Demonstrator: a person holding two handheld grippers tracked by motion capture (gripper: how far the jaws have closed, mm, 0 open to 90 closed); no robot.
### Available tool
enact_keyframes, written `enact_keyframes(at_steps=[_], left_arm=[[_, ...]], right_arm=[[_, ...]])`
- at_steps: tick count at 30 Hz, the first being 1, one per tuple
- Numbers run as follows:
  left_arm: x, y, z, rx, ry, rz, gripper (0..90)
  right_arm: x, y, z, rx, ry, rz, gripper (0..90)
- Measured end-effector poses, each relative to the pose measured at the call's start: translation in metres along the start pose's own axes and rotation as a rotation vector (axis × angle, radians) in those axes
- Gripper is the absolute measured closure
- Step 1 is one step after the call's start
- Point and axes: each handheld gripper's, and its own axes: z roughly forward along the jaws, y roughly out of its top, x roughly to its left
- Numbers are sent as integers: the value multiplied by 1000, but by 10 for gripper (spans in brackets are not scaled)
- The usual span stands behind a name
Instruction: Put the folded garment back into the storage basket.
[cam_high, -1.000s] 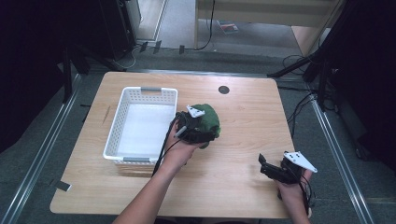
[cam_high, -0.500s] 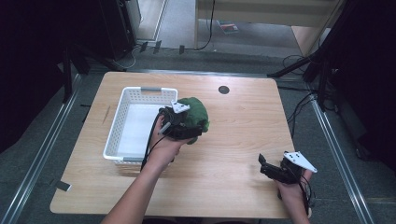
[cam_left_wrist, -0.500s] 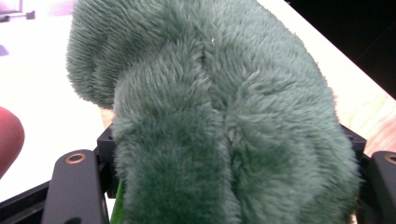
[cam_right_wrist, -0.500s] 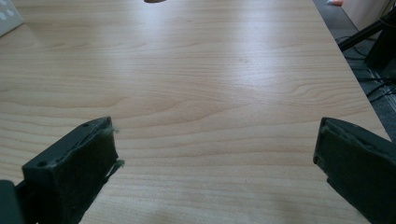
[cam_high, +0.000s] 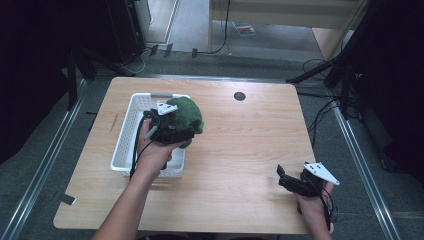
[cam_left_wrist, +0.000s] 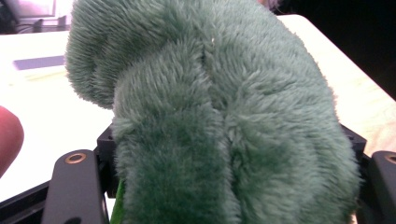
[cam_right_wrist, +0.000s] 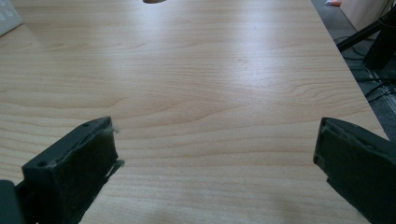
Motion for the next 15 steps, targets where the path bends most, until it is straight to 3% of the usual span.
enact_keyframes(at_steps=[12,15], left_arm=[[50,-5,-14,-23,71,-82,261],[57,-7,-14,-25,80,-93,261]], right_arm=[[0,0,0,0,0,0,0],[0,0,0,-1,2,-1,0]])
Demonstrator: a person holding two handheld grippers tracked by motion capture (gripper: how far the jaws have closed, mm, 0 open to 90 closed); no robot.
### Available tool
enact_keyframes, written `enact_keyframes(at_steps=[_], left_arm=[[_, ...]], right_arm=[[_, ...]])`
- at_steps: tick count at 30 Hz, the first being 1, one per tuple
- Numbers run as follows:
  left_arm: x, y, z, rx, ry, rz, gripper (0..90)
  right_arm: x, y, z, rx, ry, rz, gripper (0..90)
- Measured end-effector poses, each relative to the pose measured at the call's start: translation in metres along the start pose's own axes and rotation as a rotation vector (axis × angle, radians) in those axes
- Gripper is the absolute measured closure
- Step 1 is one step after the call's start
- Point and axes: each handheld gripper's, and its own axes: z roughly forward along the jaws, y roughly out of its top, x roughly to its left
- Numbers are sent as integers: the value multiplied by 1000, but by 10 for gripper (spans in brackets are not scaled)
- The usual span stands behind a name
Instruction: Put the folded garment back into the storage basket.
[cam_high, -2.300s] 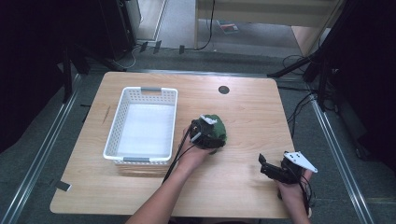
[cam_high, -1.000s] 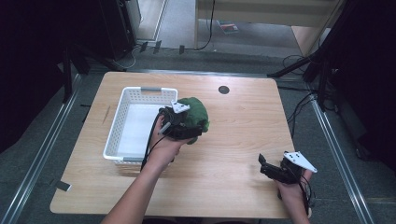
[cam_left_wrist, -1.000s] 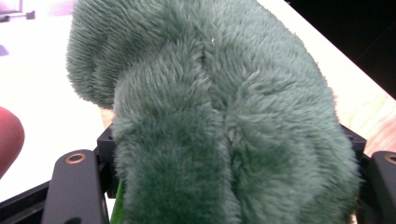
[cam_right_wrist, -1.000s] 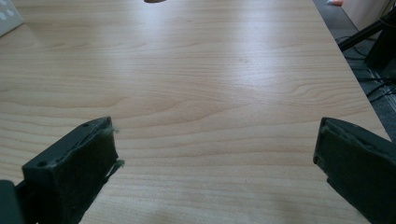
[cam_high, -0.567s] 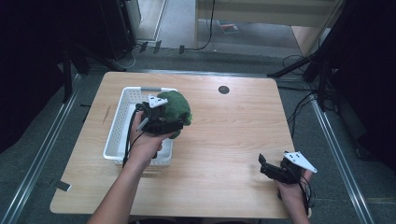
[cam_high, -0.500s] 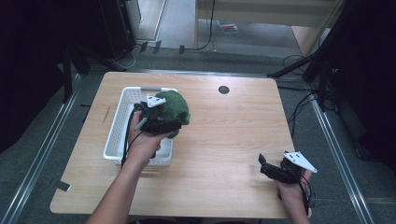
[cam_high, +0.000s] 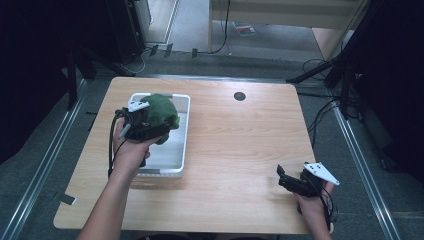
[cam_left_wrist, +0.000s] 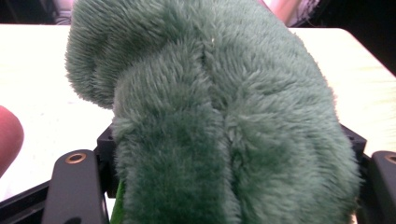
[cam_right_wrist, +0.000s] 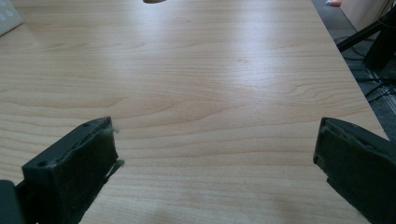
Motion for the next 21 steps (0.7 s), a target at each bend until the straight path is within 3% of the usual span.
enact_keyframes(at_steps=[2,10,14,16,21], left_arm=[[12,-2,1,6,16,-14,261],[36,-9,10,22,44,-43,259],[40,-13,19,36,42,-51,258],[42,-15,25,54,43,-34,257],[42,-17,41,51,34,-59,249]], right_arm=[[0,0,0,1,-1,1,0],[0,0,0,3,-2,1,0],[0,0,0,3,-3,0,0],[0,0,0,3,-4,1,0],[0,0,0,3,-4,3,0]])
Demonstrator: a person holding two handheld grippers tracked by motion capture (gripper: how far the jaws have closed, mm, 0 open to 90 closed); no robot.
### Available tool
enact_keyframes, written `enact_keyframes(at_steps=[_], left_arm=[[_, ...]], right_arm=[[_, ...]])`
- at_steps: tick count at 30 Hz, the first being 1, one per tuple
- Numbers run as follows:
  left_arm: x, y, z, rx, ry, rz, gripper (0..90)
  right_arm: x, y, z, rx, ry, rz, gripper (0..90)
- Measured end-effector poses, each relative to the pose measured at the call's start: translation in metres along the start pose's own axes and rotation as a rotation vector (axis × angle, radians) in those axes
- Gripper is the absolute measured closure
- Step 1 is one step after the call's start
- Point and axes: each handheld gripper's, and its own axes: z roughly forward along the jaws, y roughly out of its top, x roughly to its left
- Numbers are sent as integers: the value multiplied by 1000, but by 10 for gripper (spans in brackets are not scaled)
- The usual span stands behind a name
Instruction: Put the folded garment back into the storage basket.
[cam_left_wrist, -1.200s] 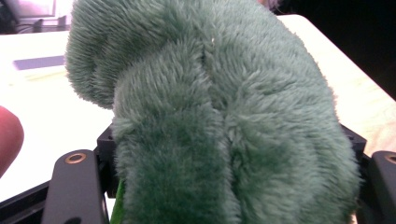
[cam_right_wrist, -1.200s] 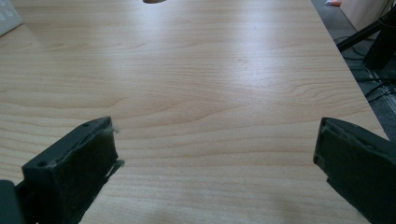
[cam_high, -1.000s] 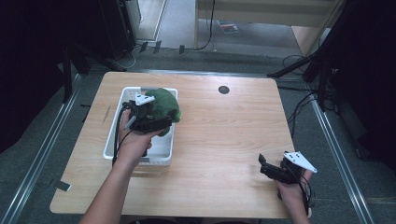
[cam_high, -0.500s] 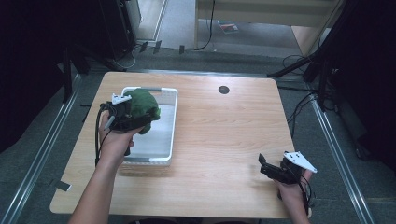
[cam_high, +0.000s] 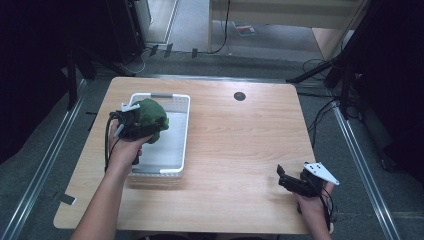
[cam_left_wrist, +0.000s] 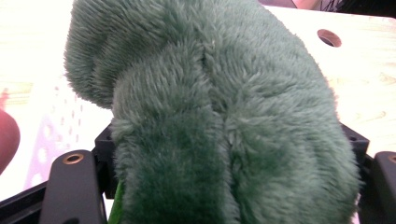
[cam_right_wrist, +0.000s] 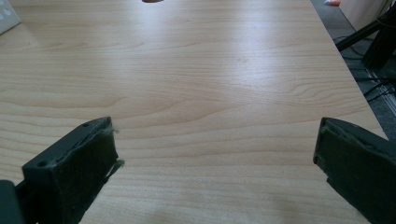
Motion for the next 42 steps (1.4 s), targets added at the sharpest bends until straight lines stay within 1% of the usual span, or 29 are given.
enact_keyframes(at_steps=[1,3,4,5,7,9,10,11,13,14,15,17,18,19,20,22,24,25,27,28,29,30,32,34,37,39,41,42], left_arm=[[0,-1,8,10,1,7,248],[0,-2,11,13,3,9,244],[-1,-4,19,33,10,20,244],[-1,-4,19,33,10,20,243],[-2,-6,24,43,9,26,241],[-4,-7,29,57,2,35,237],[-5,-9,33,73,-3,46,229],[-5,-9,33,73,-3,46,229],[-6,-10,36,84,0,44,228],[-5,-10,40,98,3,44,223],[-5,-10,40,98,3,44,221],[-5,-11,44,115,20,56,219],[-4,-12,47,138,33,63,215],[-4,-12,47,138,33,63,214],[-5,-13,49,156,32,62,214],[-5,-14,52,193,26,75,199],[-6,-15,55,220,34,94,169],[-6,-16,57,228,40,97,169],[-7,-18,59,246,59,104,138],[-7,-18,59,246,59,104,128],[-7,-18,60,264,53,108,128],[-7,-18,60,276,41,105,105],[-7,-18,60,280,35,110,52],[-6,-17,59,277,31,105,0],[-8,-15,56,260,22,90,0],[-8,-14,54,258,14,97,0],[-9,-14,52,244,19,99,0],[-9,-13,50,244,17,101,0]], right_arm=[[0,0,0,0,1,0,0],[0,0,0,-2,1,-1,0],[-1,0,0,-3,1,-1,0],[-1,0,0,-3,1,-1,0],[-1,0,0,-4,3,-1,0],[-1,0,0,-4,4,-1,0],[-1,0,0,-4,5,-1,0],[-1,0,0,-4,5,-1,0],[-1,0,0,-5,5,0,0],[-1,0,0,-5,5,0,0],[-1,0,0,-5,5,0,0],[-1,0,0,-5,5,0,0],[-1,0,0,-5,6,0,0],[-1,0,0,-5,6,0,0],[-1,0,0,-5,5,0,0],[-1,0,0,-4,5,0,0],[-1,0,0,-4,4,-1,0],[-1,0,0,-4,4,-1,0],[-1,0,0,-5,5,-2,0],[-1,0,0,-4,5,0,0],[-1,0,0,-4,5,0,0],[-1,0,0,-4,5,0,0],[-1,0,0,-7,8,-3,0],[-1,0,0,-7,7,-3,0],[-1,0,0,-5,6,0,0],[-1,0,0,-5,6,0,0],[-1,0,0,-5,6,0,0],[-1,0,0,-5,6,0,0]])
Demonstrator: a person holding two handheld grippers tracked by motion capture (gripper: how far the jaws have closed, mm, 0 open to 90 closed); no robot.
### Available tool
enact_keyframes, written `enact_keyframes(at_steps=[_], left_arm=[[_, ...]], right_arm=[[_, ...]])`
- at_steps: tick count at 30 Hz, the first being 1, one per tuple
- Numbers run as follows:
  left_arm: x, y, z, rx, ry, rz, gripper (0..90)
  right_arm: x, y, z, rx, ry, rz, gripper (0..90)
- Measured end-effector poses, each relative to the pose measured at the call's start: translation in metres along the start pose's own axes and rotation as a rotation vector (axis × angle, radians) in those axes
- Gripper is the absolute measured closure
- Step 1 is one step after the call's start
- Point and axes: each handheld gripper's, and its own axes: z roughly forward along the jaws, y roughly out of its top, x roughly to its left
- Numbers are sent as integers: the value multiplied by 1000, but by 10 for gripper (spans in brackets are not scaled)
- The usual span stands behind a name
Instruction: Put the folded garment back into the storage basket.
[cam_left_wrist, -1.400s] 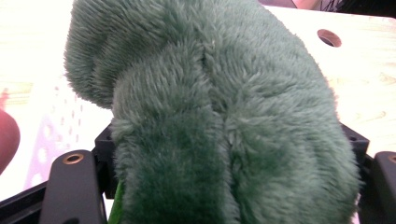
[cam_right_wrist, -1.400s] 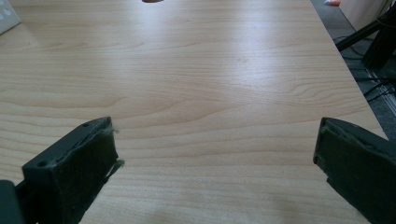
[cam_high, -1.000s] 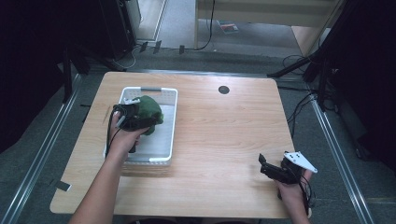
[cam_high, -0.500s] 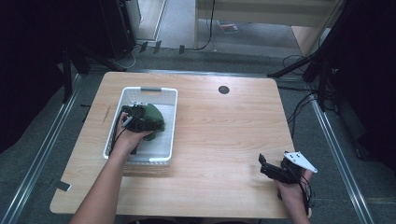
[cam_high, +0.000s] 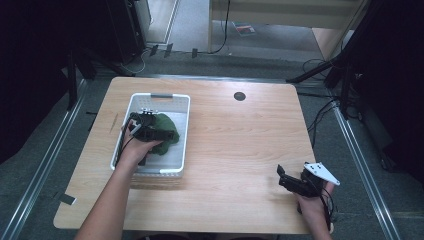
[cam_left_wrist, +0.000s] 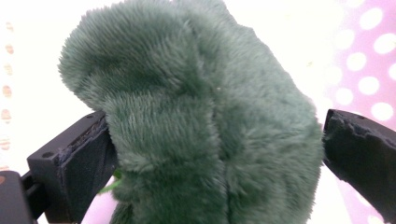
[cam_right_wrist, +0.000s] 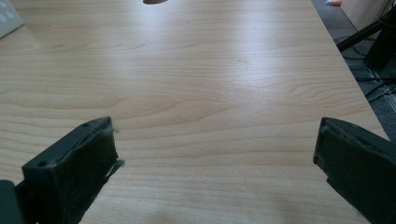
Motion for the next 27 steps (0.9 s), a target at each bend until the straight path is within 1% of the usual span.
enact_keyframes(at_steps=[3,4,5,6,7,8,10,12,13,14,16,17,18,19,20,21,23,24,25,27], left_arm=[[0,1,-6,-12,-7,-2,0],[1,2,-10,-16,-9,7,0],[1,2,-12,-23,-10,4,0],[2,3,-17,-32,-13,9,0],[2,3,-17,-32,-13,9,0],[2,3,-20,-44,-11,7,0],[2,3,-25,-54,-20,19,0],[1,3,-32,-78,-27,14,0],[-1,3,-38,-99,-30,17,0],[-1,3,-38,-99,-30,17,0],[-1,3,-45,-110,-32,26,0],[-2,4,-48,-123,-34,20,0],[-2,4,-53,-130,-38,27,0],[-2,4,-53,-130,-38,27,0],[-2,4,-57,-139,-39,24,0],[-2,4,-57,-139,-39,24,0],[-1,3,-65,-157,-44,26,0],[-1,3,-65,-157,-44,26,0],[-1,2,-69,-166,-41,33,0],[0,2,-72,-172,-41,34,0]], right_arm=[[0,0,0,0,0,0,0],[0,0,0,0,0,0,0],[0,0,0,-1,0,-1,0],[0,0,0,0,0,0,0],[0,0,0,0,0,0,0],[0,0,0,0,0,0,0],[0,0,0,0,0,-1,0],[0,0,0,0,0,0,0],[0,0,0,0,0,0,0],[0,0,0,0,0,0,0],[0,0,0,1,0,0,0],[0,0,0,1,0,-1,0],[0,0,0,0,-1,0,0],[0,0,0,0,-1,0,0],[0,0,0,1,-1,0,0],[0,0,0,1,-1,0,0],[0,0,0,0,0,-1,0],[0,0,0,1,-1,-1,0],[0,0,0,0,0,0,0],[0,0,0,1,-1,-1,0]])
